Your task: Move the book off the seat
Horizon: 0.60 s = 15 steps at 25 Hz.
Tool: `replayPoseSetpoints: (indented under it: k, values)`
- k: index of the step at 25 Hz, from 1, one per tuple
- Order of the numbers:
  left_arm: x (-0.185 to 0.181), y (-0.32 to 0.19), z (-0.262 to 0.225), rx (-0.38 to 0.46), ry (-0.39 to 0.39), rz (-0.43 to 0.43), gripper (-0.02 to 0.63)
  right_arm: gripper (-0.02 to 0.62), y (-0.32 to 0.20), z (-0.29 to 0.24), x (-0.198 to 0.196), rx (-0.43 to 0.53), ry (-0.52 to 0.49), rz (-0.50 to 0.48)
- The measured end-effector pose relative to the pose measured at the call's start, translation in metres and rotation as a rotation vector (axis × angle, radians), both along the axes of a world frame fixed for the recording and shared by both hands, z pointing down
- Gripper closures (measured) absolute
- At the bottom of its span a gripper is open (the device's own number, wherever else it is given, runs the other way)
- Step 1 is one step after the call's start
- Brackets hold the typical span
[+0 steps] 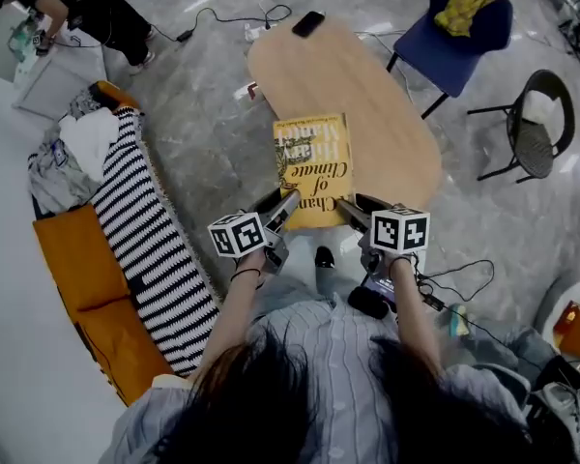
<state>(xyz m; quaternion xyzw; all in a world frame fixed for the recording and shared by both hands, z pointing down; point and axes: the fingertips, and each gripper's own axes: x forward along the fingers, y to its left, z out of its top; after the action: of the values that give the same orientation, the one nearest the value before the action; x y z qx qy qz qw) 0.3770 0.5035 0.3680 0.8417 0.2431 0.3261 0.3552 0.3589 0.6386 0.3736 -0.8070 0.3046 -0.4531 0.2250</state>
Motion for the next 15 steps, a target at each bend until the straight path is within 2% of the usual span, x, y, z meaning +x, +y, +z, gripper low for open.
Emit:
replayPoseSetpoints:
  k: [7,15]
  values:
    - [0.057,0.049,0.019,0.008,-0.071,0.119,0.399,0.382,0.047,0.021,0.04,0.012,-0.096,0.113]
    - [0.076,0.05,0.072,-0.012,-0.162,0.217,0.4,0.383,0.041,0.065,0.05,0.01,-0.2,0.202]
